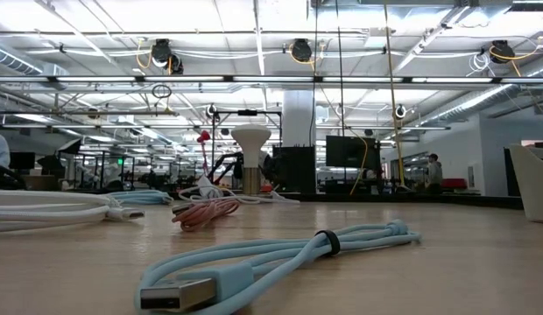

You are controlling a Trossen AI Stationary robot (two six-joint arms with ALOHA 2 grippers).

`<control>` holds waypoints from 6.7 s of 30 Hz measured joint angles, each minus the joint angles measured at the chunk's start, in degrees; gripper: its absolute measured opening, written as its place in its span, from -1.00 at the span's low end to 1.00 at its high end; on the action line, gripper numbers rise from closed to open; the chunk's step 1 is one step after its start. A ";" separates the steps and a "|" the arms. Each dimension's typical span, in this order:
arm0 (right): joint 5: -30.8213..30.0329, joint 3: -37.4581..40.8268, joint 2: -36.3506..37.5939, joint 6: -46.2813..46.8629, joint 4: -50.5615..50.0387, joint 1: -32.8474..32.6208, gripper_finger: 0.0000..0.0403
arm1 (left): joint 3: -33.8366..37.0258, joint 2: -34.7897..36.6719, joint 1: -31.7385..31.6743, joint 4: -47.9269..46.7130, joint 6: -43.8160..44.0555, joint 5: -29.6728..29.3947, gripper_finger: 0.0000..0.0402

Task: Pick & Place USB Port
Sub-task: Put the white HDMI cable into the yellow bin

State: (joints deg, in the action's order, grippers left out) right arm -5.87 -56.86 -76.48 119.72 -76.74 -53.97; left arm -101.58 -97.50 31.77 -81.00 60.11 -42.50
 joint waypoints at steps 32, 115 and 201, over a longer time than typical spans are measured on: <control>-31.30 -4.68 15.96 -71.40 44.06 33.17 -0.30 | 0.51 0.02 -4.72 -8.96 16.48 26.23 -0.43; -14.26 -4.64 15.07 -70.95 46.56 36.99 -0.16 | 31.44 2.98 2.38 5.67 36.68 17.26 -0.85; 7.00 13.64 10.18 -56.80 108.58 41.55 -0.73 | 9.33 2.33 -12.48 41.13 -17.53 6.14 -0.03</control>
State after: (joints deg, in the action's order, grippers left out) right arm 1.13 -43.22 -66.30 62.92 31.83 -12.42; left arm -92.25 -95.17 19.29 -39.87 42.59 -36.36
